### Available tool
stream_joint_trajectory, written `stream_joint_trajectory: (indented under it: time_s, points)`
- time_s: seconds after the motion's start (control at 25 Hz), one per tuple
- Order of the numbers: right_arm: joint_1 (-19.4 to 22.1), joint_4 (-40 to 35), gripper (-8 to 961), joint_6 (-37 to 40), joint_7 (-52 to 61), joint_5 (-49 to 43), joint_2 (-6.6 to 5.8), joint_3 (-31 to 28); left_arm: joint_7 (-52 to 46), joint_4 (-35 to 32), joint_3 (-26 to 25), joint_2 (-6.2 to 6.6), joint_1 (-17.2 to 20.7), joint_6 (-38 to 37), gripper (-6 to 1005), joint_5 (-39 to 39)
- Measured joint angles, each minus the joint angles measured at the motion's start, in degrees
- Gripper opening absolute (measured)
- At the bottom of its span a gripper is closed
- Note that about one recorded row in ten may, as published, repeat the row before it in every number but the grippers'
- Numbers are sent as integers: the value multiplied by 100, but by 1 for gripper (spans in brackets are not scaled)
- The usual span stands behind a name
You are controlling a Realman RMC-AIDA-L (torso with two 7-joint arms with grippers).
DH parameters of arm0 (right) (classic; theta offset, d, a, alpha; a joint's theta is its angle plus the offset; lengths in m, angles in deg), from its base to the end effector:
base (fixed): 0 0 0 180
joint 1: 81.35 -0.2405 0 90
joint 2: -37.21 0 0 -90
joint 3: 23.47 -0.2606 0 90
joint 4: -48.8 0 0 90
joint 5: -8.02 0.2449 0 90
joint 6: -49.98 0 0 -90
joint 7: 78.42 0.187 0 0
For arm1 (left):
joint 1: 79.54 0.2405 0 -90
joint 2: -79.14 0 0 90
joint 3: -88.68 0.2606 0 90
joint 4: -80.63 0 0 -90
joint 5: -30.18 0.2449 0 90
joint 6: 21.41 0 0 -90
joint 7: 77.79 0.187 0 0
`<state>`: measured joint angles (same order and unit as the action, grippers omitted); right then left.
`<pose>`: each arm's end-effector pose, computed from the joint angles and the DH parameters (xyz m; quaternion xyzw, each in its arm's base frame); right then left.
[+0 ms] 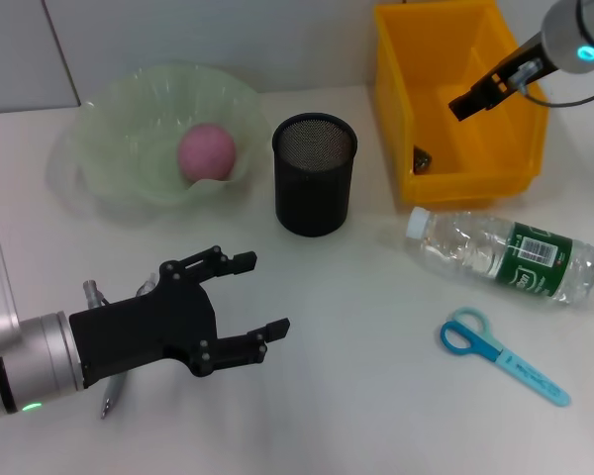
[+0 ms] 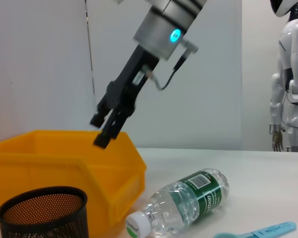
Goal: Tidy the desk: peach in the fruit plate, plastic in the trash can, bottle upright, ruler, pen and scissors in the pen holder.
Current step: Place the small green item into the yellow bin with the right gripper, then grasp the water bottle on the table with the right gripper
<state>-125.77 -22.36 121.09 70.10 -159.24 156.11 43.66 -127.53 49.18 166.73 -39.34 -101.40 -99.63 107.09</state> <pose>0.1845 0.5031 0.0359 -0.8551 0.2964 -0.1444 0.4001 -0.2511 0.3335 -0.1086 -0.9460 -0.0466 -0.2820 0.1532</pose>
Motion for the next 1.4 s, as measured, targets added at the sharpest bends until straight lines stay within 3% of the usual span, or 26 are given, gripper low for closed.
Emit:
stream_joint_trajectory:
  time_s: [0.12,0.32,0.84,1.4]
  points:
    - [42,-805,799,997,108,16,9,-12,0,-14,-6,0,18,0,791,-9]
    - [-76,-1198,837,1906,178,45,11,0,0,-8,-7,0,23,0,790,-13]
    - [-320,-1228,837,3571,-90,571,-20,-18,0,7,0,-2,-11,0,788,-19]
    - [110,-1251,837,3732,-531,446,-4,-103,-15,7,0,-4,-17,0,785,9]
